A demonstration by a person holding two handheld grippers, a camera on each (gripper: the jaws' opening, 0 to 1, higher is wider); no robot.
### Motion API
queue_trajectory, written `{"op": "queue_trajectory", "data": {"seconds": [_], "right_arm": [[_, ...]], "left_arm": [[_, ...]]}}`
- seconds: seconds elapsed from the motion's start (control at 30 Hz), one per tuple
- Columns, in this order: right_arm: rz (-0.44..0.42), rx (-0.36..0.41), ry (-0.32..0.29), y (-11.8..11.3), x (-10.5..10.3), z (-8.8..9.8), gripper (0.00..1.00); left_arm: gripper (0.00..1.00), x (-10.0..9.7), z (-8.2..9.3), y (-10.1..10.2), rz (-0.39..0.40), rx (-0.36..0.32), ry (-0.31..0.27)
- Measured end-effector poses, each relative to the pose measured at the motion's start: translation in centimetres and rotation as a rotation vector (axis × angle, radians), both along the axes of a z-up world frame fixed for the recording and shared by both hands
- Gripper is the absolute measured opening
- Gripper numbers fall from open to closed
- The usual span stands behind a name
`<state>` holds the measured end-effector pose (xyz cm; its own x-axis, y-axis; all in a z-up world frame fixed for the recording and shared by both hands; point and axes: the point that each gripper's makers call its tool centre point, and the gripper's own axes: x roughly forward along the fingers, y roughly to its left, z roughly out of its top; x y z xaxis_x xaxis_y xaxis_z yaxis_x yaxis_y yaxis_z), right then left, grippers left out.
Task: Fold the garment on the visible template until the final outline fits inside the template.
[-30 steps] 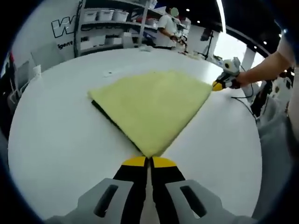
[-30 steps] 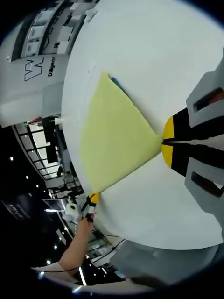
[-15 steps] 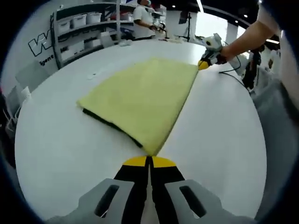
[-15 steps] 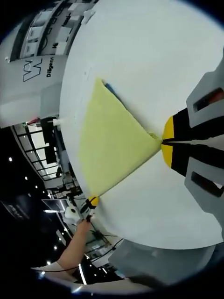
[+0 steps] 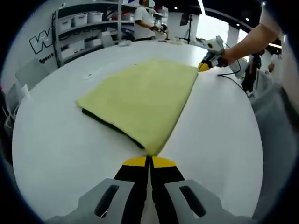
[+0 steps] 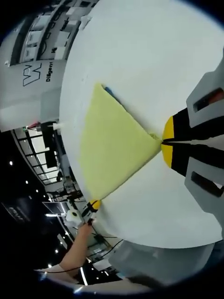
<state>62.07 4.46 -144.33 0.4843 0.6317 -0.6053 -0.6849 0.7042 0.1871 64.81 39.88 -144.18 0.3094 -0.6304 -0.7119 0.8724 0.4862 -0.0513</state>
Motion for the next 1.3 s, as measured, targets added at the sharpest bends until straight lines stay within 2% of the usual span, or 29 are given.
{"op": "queue_trajectory", "data": {"seconds": [0.3, 0.8, 1.17, 1.23, 1.3], "right_arm": [[-0.035, -0.004, 0.013, -1.6, -1.0, -0.3, 0.0], [-0.036, 0.009, 0.018, -1.3, -1.3, -0.1, 0.0], [-0.056, -0.008, 0.012, -1.6, -1.5, 0.2, 0.0], [-0.069, 0.006, 0.005, -1.7, -1.6, 0.8, 0.0], [-0.065, 0.004, -0.002, -1.5, -1.8, 1.1, 0.0]], "left_arm": [[0.0, -0.3, 0.1, -1.2, 0.002, -0.002, 0.005], [0.0, -1.2, 0.6, -0.7, 0.043, 0.011, 0.014], [0.0, -1.8, 0.3, -0.4, 0.146, 0.002, 0.046], [0.05, -1.7, 0.1, -0.1, 0.17, 0.011, 0.043], [0.11, -1.8, 0.1, 0.3, 0.236, 0.003, 0.062]]}}
